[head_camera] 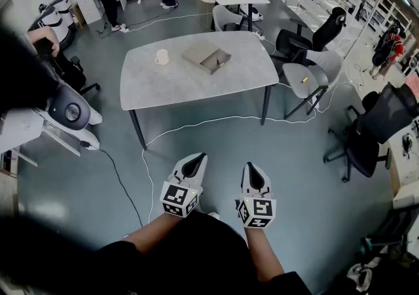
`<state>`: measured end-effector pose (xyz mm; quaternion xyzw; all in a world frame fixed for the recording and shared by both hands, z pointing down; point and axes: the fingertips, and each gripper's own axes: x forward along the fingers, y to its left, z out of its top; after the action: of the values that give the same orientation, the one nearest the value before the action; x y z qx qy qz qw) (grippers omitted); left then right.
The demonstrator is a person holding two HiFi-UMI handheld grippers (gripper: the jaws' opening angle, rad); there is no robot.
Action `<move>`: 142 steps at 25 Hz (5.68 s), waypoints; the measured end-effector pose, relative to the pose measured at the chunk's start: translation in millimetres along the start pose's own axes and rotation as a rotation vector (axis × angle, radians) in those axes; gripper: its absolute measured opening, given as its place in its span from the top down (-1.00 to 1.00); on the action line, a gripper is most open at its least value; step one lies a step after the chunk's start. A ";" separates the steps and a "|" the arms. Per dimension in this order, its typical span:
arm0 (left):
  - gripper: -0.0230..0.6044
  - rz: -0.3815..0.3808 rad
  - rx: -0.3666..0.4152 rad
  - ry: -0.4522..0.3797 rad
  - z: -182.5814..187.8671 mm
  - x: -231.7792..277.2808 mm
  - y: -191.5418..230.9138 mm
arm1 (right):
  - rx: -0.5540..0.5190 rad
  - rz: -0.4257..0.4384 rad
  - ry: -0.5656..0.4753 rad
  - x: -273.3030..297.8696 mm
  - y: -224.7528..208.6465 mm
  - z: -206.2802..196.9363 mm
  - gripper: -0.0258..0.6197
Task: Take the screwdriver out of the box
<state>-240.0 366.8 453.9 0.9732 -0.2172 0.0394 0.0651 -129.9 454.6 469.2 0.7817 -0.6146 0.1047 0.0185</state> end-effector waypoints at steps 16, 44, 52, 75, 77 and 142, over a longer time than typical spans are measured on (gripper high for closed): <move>0.87 -0.016 -0.061 0.049 -19.7 116.0 65.1 | 0.067 -0.029 0.031 104.5 -59.7 2.7 0.89; 0.88 -0.004 -0.133 0.069 -4.9 353.1 302.4 | -0.081 -0.008 0.121 444.3 -96.5 77.6 0.89; 0.87 0.038 -0.141 0.070 -10.1 402.0 323.3 | -0.063 0.001 0.101 494.7 -127.5 76.9 0.89; 0.87 0.203 -0.204 0.347 -70.2 638.5 413.4 | -0.012 0.259 0.116 736.2 -237.6 119.6 0.89; 0.87 0.191 -0.251 0.366 -84.7 653.8 416.7 | -0.006 0.269 0.119 750.5 -247.8 120.6 0.89; 0.69 0.317 -0.552 0.647 -208.7 691.9 445.8 | -0.066 0.397 0.260 798.8 -281.2 75.4 0.89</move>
<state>183.7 -292.1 781.6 0.8117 -0.3345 0.2916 0.3798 329.9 -253.1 572.4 0.6244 -0.7518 0.1858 0.1020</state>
